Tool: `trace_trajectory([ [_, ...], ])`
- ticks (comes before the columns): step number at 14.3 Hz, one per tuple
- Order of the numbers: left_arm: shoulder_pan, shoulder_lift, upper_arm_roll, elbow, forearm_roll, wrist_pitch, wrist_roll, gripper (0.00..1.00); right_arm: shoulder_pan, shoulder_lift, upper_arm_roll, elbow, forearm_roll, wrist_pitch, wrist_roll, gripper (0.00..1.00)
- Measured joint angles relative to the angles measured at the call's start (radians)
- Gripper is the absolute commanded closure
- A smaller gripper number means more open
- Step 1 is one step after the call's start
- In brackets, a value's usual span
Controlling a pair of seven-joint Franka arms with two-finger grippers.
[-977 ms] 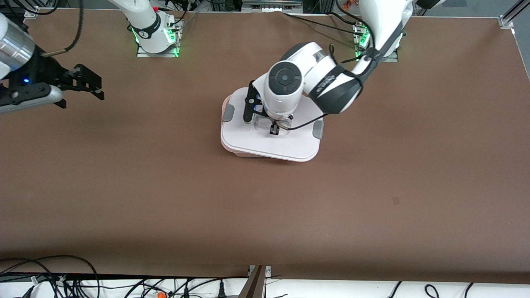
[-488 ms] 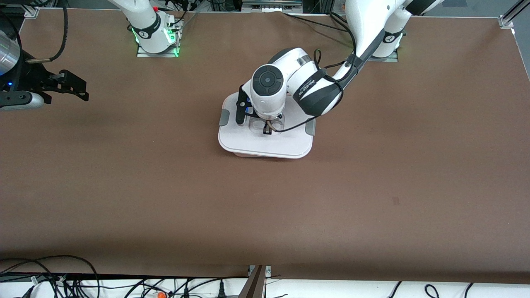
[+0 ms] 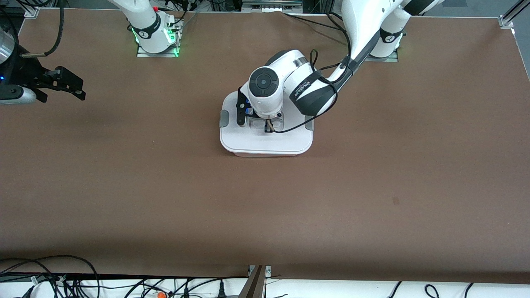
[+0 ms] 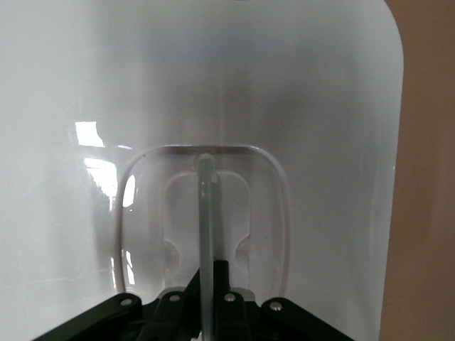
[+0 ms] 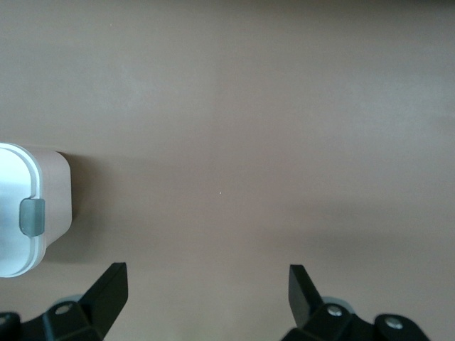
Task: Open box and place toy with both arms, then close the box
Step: 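Lower the lid onto the box and press it down with the left gripper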
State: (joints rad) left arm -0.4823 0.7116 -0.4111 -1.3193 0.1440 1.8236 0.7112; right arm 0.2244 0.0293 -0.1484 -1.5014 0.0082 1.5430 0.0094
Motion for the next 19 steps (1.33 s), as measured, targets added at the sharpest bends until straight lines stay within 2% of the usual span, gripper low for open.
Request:
trace_trajectory([
  [19,-0.018,-0.005,-0.007,-0.002,0.045,-0.033,0.041,1.0,0.005,0.0,0.029,0.0,0.0,-0.039,0.018,0.0],
])
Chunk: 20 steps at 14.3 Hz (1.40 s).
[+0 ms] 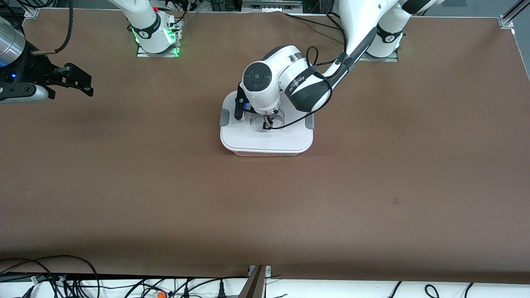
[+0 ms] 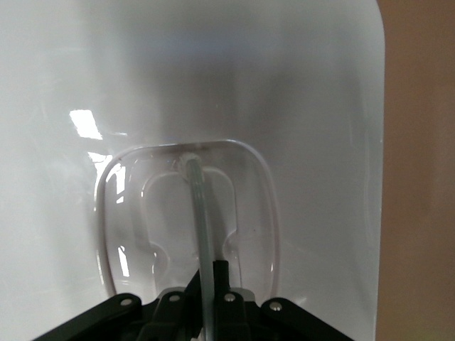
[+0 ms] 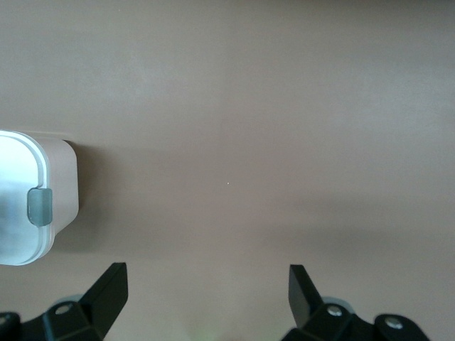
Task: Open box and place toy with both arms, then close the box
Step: 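Lower the lid onto the box and press it down with the left gripper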
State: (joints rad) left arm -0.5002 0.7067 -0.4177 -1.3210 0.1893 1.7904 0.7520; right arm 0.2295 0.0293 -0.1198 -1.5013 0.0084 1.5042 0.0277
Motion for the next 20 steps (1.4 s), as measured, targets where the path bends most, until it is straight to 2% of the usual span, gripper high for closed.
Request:
trace_trajectory([
  [20,-0.003,-0.003,0.0,-0.001,0.002,-0.003,0.016,1.0,-0.001,0.0,-0.009,0.0,0.0,0.001,0.002,0.0],
])
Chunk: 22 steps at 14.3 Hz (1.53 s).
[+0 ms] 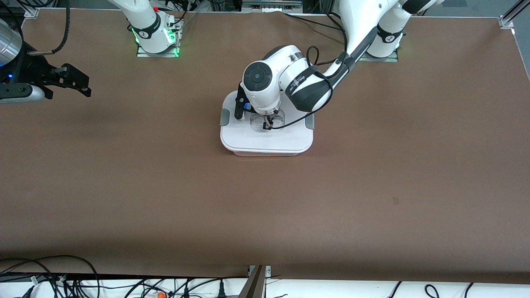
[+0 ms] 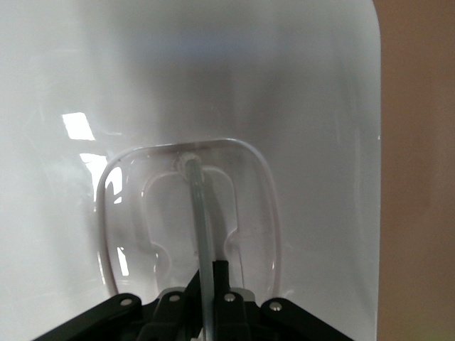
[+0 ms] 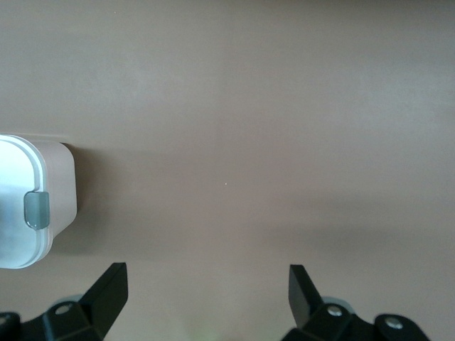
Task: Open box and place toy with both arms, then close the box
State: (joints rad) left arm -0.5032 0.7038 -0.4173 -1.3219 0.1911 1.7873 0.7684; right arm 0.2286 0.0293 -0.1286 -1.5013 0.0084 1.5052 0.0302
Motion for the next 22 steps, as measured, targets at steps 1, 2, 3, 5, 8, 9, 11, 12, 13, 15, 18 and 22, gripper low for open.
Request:
trace_trajectory([
  [1,-0.001,0.0,0.0,0.0,0.001,0.0,0.0,1.0,0.0,0.0,0.0,0.0,0.0,0.0,0.0,0.0],
  [2,-0.002,0.0,0.001,0.0,0.002,0.0,0.0,0.81,0.0,0.0,0.0,0.0,0.0,0.0,0.0,0.0],
  [3,-0.003,0.0,0.001,0.0,0.004,0.0,0.0,0.01,0.0,0.0,0.0,0.0,0.0,0.0,0.0,0.0],
  [5,-0.005,0.0,0.001,-0.002,0.004,-0.006,0.0,0.0,0.0,0.0,0.0,0.0,0.0,0.001,0.0,0.0],
  [8,-0.004,-0.003,0.0,-0.002,0.004,-0.016,-0.002,0.0,0.0,0.0,0.0,0.0,0.0,0.002,0.0,0.0],
  [9,-0.001,-0.006,0.0,-0.002,0.004,-0.017,-0.008,0.0,0.0,0.0,0.0,0.0,0.0,0.004,0.0,0.0],
  [11,0.004,-0.025,0.001,0.0,-0.002,-0.039,-0.076,0.0,0.0,0.0,0.0,0.0,0.0,0.006,0.0,0.0],
  [12,0.005,-0.044,0.0,0.001,-0.012,-0.068,-0.133,0.0,0.0,0.0,0.0,0.0,0.0,0.006,0.0,0.0],
  [13,0.005,-0.07,0.0,0.002,-0.018,-0.101,-0.189,0.0,0.0,0.0,0.0,0.0,0.0,0.006,0.0,0.0],
  [15,0.006,-0.124,0.0,0.003,-0.02,-0.157,-0.261,0.0,0.0,0.0,0.0,0.0,0.0,0.006,0.0,0.0],
  [18,0.057,-0.205,0.006,0.013,-0.046,-0.248,-0.328,0.0,0.0,0.0,0.0,0.0,0.0,0.007,0.0,0.0],
  [22,0.203,-0.344,0.024,0.021,-0.046,-0.329,-0.417,0.0,0.0,0.0,0.001,0.0,0.0,0.007,0.0,0.0],
])
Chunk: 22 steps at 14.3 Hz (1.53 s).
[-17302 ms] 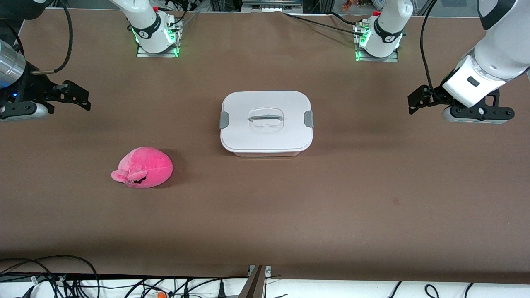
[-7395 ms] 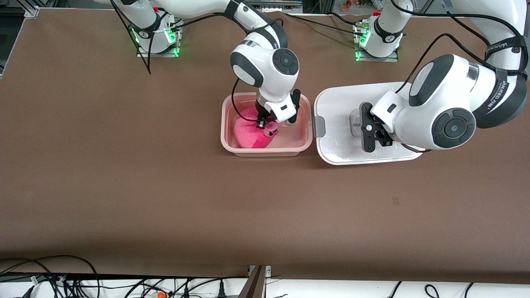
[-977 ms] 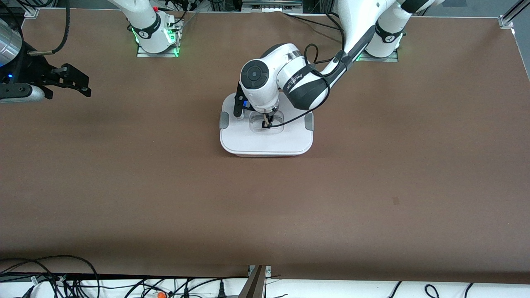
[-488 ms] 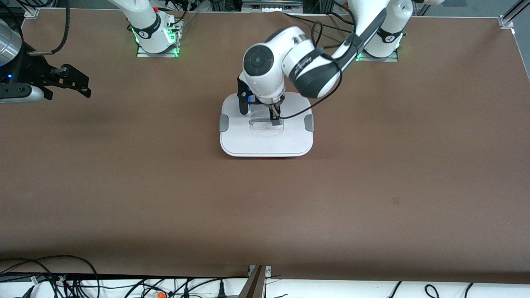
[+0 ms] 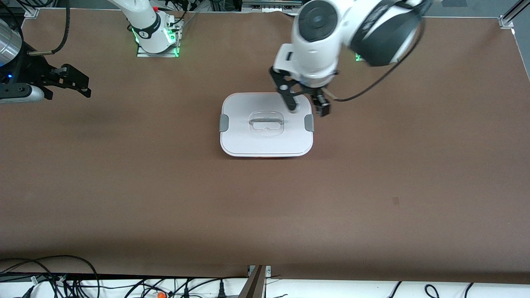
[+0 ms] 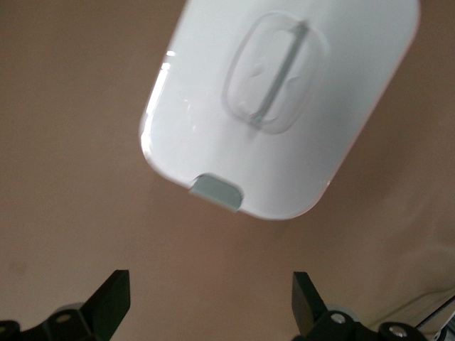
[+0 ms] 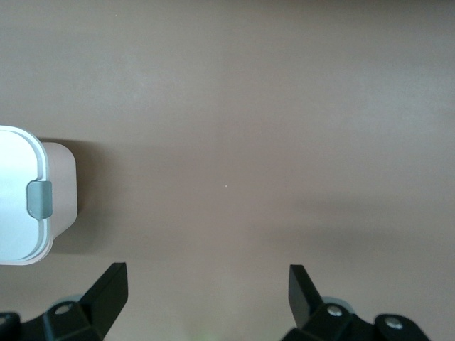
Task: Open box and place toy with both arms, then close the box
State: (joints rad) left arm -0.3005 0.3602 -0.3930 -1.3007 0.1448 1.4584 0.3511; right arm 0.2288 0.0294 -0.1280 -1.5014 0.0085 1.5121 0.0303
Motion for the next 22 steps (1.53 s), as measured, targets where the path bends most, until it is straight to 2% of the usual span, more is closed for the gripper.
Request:
trace_trajectory([
  [4,0.208,-0.068,0.015,0.0,0.003,-0.031,-0.013,0.0,0.0,0.0,0.0,0.0,0.0,0.0,0.0,0.0],
  [6,0.262,-0.081,0.058,-0.001,0.001,-0.018,-0.023,0.0,0.0,0.0,0.001,0.0,0.0,0.0,0.0,0.0],
  [8,0.266,-0.107,0.133,-0.018,-0.022,0.01,-0.037,0.0,0.0,0.0,0.001,0.0,0.0,0.0,0.0,0.0],
  [10,0.263,-0.16,0.204,-0.087,-0.05,0.105,-0.077,0.0,0.0,0.0,0.003,0.0,0.0,0.0,0.0,0.0],
  [13,0.262,-0.308,0.271,-0.318,-0.09,0.272,-0.287,0.0,0.001,0.0,0.005,0.0,0.0,0.0,0.0,0.0],
  [15,0.262,-0.394,0.282,-0.436,-0.09,0.303,-0.351,0.0,0.001,0.0,0.005,0.0,0.0,0.001,0.0,0.0],
  [17,0.262,-0.431,0.283,-0.483,-0.09,0.306,-0.364,0.0,0.001,0.0,0.005,0.0,0.0,0.001,0.0,0.0],
  [22,0.262,-0.435,0.285,-0.5,-0.09,0.309,-0.37,0.0,0.001,0.0,0.005,0.0,0.0,0.001,0.0,0.0],
])
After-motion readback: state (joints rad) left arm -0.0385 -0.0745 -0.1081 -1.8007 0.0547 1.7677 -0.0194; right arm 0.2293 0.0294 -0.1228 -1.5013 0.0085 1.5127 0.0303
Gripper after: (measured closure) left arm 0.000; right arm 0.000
